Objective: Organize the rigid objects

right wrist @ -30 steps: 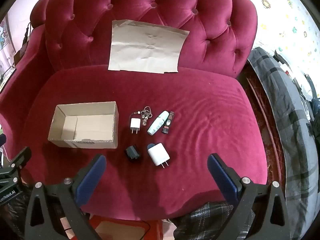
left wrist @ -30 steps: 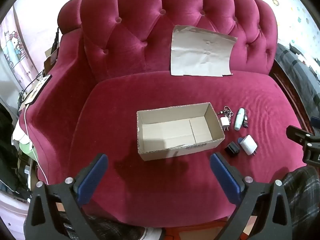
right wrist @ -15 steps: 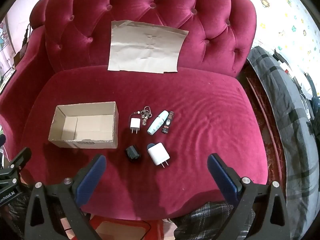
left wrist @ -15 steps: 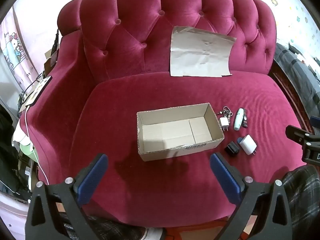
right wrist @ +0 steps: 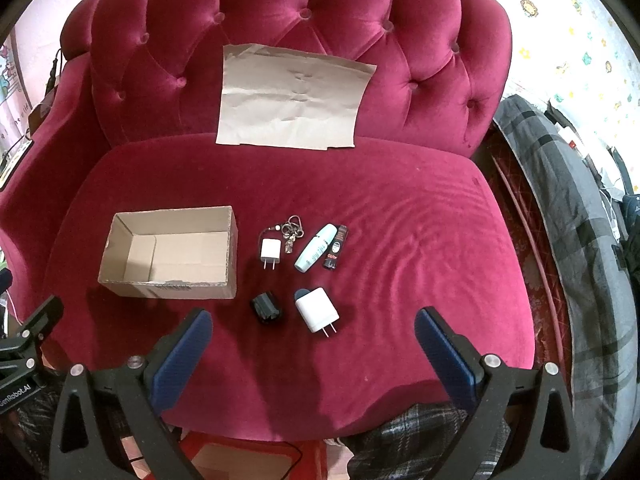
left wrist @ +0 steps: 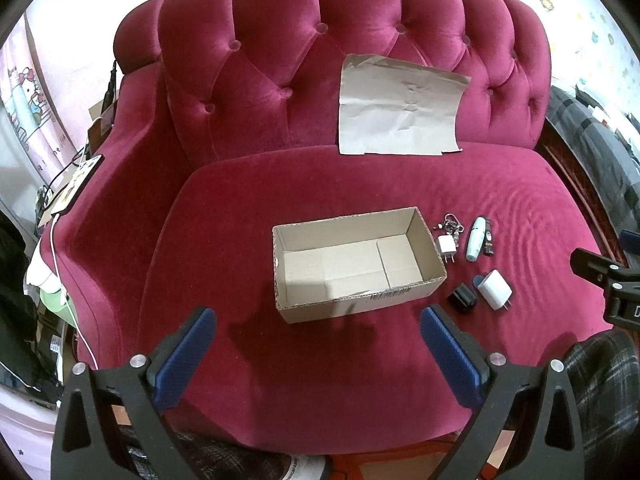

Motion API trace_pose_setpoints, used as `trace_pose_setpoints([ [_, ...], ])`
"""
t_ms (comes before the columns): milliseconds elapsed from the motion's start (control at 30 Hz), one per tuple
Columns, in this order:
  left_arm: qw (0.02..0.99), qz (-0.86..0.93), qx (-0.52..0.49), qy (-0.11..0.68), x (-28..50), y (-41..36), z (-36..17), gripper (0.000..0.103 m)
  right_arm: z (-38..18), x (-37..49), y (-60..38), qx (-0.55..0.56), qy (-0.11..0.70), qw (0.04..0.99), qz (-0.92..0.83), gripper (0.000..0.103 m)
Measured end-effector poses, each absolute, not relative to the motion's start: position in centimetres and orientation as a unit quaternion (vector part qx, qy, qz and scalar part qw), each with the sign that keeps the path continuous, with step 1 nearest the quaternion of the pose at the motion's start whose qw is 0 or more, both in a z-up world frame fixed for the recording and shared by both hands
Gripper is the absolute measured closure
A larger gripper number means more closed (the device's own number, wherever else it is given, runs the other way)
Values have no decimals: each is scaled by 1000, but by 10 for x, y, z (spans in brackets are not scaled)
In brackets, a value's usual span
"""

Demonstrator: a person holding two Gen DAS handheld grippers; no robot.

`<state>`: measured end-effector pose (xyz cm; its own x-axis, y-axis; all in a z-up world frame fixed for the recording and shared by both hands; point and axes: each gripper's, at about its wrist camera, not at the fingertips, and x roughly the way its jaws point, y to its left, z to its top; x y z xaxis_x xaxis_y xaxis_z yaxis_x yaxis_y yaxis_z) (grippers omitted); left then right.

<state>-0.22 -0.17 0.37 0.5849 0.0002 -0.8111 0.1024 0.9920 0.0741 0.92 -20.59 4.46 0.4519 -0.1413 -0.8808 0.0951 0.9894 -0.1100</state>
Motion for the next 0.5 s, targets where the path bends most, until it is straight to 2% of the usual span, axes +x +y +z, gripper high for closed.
trace_pose_setpoints([
  [500, 888, -30, 55, 455, -2, -1, 5, 0, 46, 9, -206, -20, 518, 852, -69, 0],
])
